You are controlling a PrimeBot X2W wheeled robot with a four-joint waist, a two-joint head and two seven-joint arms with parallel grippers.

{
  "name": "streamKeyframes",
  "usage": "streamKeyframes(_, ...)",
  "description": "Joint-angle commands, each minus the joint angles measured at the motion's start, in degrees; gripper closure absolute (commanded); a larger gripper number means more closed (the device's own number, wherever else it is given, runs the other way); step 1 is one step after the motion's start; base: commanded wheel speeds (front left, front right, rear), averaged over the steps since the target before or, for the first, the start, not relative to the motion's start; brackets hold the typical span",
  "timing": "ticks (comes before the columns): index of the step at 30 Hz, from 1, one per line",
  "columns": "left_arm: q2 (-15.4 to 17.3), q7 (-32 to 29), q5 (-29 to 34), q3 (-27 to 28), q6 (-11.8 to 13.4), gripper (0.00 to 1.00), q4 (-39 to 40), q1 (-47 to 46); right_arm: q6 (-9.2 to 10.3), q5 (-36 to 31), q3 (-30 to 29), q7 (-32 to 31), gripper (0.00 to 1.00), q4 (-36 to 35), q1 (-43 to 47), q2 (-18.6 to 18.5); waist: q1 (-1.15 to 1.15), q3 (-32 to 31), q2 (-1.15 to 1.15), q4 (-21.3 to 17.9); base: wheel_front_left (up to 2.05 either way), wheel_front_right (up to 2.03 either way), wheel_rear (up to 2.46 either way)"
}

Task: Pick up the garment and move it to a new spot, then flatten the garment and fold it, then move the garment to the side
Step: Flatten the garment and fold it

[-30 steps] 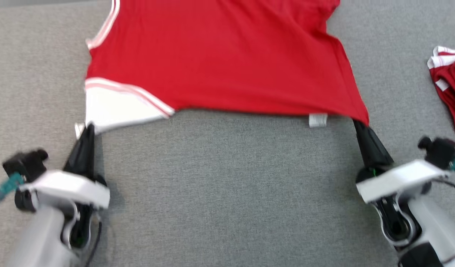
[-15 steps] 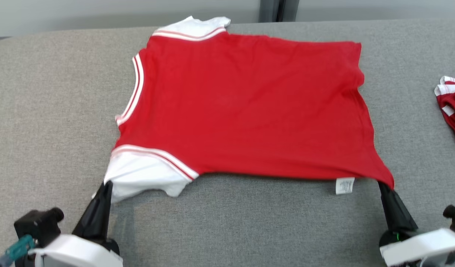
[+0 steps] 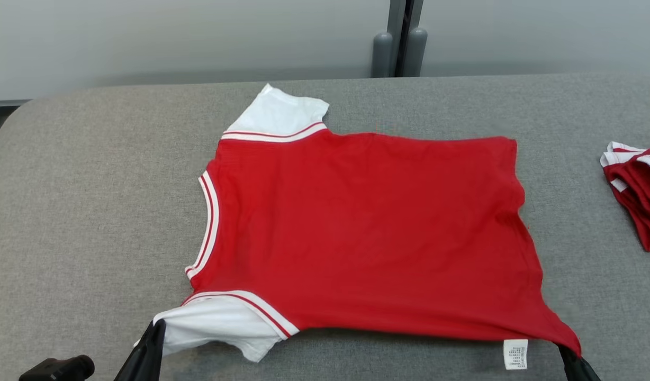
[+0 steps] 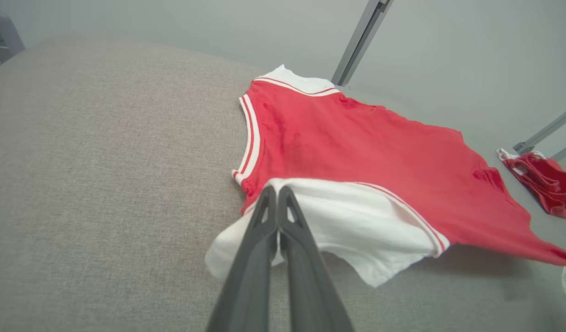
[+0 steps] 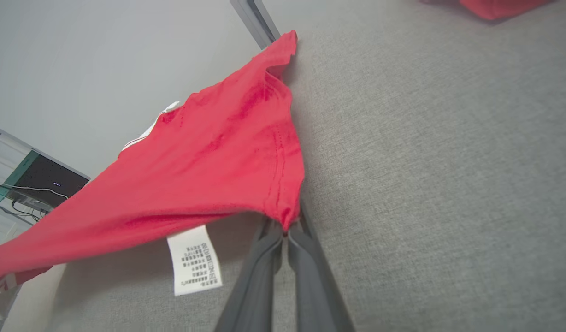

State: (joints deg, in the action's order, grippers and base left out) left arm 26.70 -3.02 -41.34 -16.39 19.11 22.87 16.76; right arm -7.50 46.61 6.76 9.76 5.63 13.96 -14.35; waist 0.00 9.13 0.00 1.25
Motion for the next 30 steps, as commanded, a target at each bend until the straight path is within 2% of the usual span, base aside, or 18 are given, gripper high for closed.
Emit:
streamKeyframes(1,0.9,-0.4,0.2,0.9,1.2,1.0,0.8,1.2,0.0,-1.1,-1.2,-1.5,1.0,-1.5,1.1,0.6,0.0,-1.2,0.0,-0.2,0.0,0.0,0.0)
streamKeyframes(6,1.3,-1.8,-0.1,1.0,2.3,1.0,2.8,2.0,0.0,-4.1,-4.0,-6.4,1.0,-4.9,2.3,3.4,0.0,-1.6,0.0,-0.5,0.0,0.0,0.0)
streamKeyframes(13,1.8,-2.9,-0.6,0.5,0.7,1.0,1.9,-1.7,-0.01,-4.6,-4.7,-11.8,1.0,-6.6,-0.9,6.2,0.0,1.1,0.0,-1.4,0.0,0.0,0.0)
streamKeyframes(17,2.3,-3.6,-0.7,0.4,-0.1,1.0,0.9,-4.1,-0.01,-4.2,-4.4,-14.3,1.0,-6.5,-3.1,6.6,0.0,2.6,0.0,-2.1,0.0,0.0,0.0)
streamKeyframes(26,3.3,-5.3,-1.6,0.7,-4.1,1.0,-2.6,-14.4,-0.02,-3.2,-4.5,-20.9,1.0,-5.8,-12.1,5.8,0.0,6.6,0.0,-3.2,0.0,0.0,0.0)
streamKeyframes(30,2.5,-5.6,-3.0,0.8,-6.0,1.0,-5.2,-19.2,-0.01,-3.1,-4.0,-22.1,1.0,-4.9,-15.9,5.4,0.0,8.1,0.0,-3.1,0.0,0.0,0.0)
